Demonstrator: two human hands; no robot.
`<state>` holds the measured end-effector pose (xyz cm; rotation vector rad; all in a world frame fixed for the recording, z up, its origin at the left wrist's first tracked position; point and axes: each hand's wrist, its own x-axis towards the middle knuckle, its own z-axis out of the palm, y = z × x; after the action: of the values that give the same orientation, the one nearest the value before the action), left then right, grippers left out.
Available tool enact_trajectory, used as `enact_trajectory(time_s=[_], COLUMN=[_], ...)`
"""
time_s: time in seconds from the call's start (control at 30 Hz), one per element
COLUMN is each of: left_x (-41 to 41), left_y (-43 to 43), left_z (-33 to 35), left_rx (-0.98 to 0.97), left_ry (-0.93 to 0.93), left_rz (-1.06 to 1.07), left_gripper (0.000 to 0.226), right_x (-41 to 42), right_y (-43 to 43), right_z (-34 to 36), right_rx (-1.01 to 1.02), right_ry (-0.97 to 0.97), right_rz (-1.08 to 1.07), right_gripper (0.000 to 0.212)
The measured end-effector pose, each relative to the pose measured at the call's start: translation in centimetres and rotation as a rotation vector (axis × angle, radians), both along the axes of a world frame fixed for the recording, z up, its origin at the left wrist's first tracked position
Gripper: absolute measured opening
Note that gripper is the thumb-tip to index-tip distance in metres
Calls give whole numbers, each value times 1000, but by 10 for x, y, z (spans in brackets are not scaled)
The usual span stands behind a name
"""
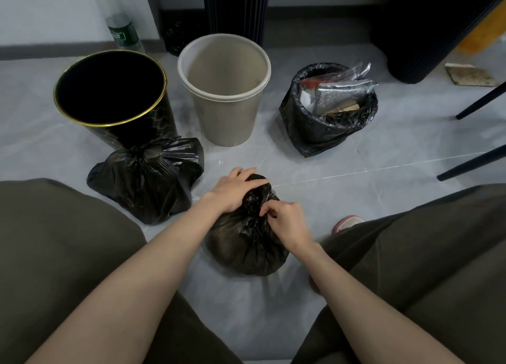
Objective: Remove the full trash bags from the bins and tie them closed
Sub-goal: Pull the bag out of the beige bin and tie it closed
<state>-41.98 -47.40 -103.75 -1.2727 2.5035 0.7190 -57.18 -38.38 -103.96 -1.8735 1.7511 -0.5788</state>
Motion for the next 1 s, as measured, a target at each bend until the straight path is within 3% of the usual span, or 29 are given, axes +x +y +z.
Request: enact_trajectory(time_s=[0.1, 0.2, 0.4, 0.53, 0.63, 0.73, 0.8, 1.0], left_x=[-11, -19, -2, 31, 40, 31, 26, 14], left_y=[-7, -14, -11, 1, 12, 20, 23, 39], left_z=[3, 3, -1, -5, -9, -10, -11, -18], left_rx=[-113, -138, -25, 142, 266, 348, 352, 432], left_ry=[-135, -190, -204, -94, -3, 323, 470, 590], left_rz=[-161, -237, -107, 77, 164, 444, 566, 741], left_gripper=[88, 45, 22, 13, 19, 18, 17, 20], right_x=[-2, -1, 5, 12, 15, 14, 14, 6], right_y=[3, 4, -2, -9, -8, -9, -11, -19], right_z=[-8, -11, -16, -22, -19, -16, -15, -14], right_rx=[-82, -154, -228, -228, -89, -4, 6, 11], right_ry=[7, 15, -33, -119, -270, -347, -337, -236], right_rz=[32, 66, -9, -124, -262, -337, -331, -289], right_gripper=[28, 24, 27, 31, 34, 34, 34, 22])
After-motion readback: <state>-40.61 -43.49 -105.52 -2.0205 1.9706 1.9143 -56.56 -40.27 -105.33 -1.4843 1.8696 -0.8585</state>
